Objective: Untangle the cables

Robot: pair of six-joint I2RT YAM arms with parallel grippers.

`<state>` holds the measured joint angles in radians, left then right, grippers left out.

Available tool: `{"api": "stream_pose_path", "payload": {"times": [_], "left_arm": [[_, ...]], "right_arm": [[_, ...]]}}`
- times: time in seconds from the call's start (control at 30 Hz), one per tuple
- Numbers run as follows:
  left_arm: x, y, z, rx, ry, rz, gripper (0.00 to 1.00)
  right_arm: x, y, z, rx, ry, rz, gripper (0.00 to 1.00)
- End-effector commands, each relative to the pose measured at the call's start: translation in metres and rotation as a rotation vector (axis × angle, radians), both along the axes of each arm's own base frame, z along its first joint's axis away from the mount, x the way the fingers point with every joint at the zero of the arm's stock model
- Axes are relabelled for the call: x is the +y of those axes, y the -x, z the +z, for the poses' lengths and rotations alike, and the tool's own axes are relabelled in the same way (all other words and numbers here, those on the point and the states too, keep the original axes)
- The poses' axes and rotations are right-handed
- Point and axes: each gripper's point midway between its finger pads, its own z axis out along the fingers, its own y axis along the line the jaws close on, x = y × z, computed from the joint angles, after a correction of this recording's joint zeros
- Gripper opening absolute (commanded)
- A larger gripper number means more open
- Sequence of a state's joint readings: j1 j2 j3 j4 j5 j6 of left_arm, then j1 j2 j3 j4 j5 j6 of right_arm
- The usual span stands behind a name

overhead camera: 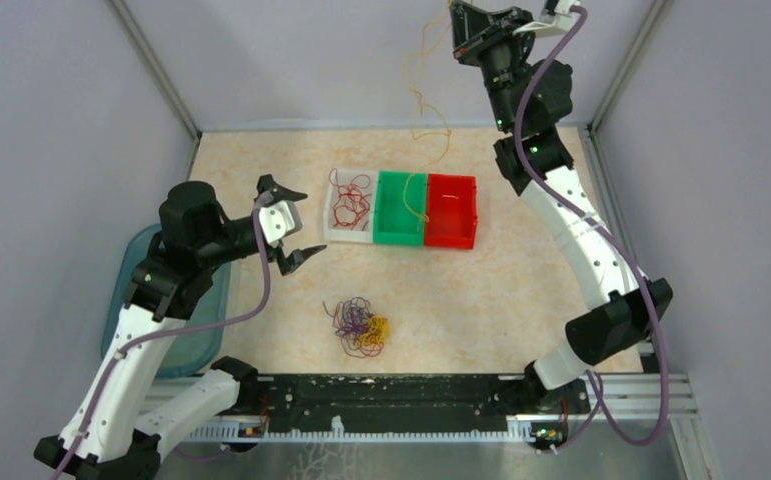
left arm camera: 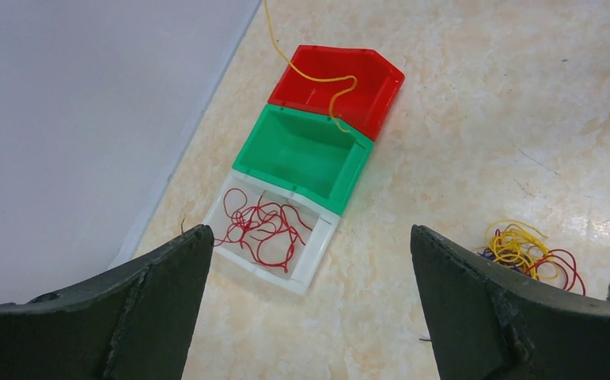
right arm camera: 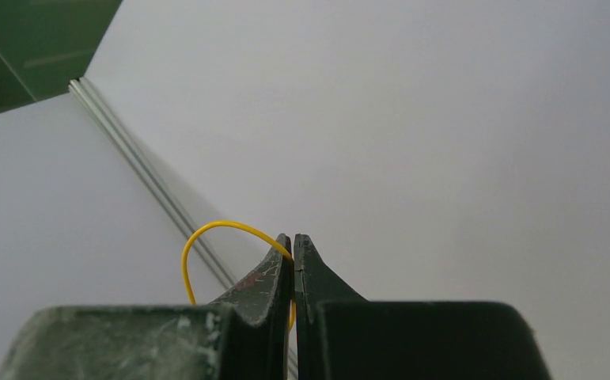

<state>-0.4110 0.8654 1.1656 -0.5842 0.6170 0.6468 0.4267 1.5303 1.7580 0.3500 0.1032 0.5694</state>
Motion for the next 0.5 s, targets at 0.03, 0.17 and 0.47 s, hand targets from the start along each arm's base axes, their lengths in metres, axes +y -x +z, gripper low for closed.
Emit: {"api": "stream_pose_path", "payload": {"times": [0.03,0.17,0.47], "left_arm": [[-0.001,0.006,0.012,-0.029,0.025,-0.012,1.00],[-0.001,0.006,0.011,-0.027,0.026,-0.012,1.00],[0.000,0.006,0.012,-0.034,0.029,-0.009,1.00]], "right_arm": [[0.007,-0.017,-0.025,0.028,0.033,-0.001,0.00],[0.014,-0.031,-0.048,0.066,0.059,0.001,0.00],[0.023,-0.044,-0.067,0.083,0.087,0.009,0.00]]}}
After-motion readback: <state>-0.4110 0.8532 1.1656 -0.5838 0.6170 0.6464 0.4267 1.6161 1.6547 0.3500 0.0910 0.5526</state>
